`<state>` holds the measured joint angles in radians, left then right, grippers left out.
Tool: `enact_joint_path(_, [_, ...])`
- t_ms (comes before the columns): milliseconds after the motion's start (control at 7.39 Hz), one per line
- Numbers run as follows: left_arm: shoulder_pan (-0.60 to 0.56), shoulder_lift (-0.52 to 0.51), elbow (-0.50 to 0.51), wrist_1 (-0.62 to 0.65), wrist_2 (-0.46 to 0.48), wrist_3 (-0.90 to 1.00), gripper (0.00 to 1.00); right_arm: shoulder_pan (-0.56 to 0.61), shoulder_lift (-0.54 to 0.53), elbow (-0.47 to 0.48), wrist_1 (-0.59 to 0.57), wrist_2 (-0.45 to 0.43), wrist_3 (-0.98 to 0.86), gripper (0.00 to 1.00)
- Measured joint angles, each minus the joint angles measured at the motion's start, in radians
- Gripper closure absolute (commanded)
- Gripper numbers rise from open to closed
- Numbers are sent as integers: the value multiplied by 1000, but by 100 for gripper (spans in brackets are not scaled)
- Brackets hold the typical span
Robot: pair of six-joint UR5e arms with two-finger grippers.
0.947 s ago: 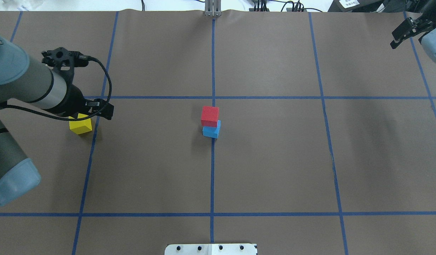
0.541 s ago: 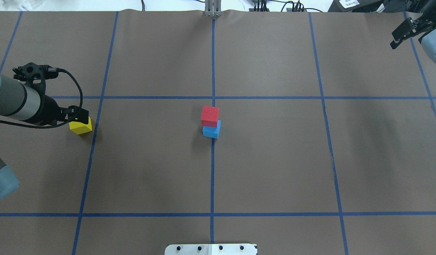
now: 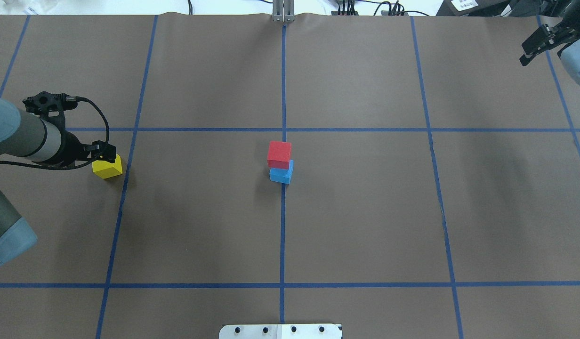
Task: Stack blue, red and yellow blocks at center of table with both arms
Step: 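Lower the left gripper and grasp the yellow cube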
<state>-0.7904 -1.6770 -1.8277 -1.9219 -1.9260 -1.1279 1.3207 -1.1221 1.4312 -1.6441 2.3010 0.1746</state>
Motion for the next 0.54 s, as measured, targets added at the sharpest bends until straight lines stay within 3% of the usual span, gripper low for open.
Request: enact_joint_path(541, [5,-76,126,-3,26,2,1,0,-4,1,3,2,0,0])
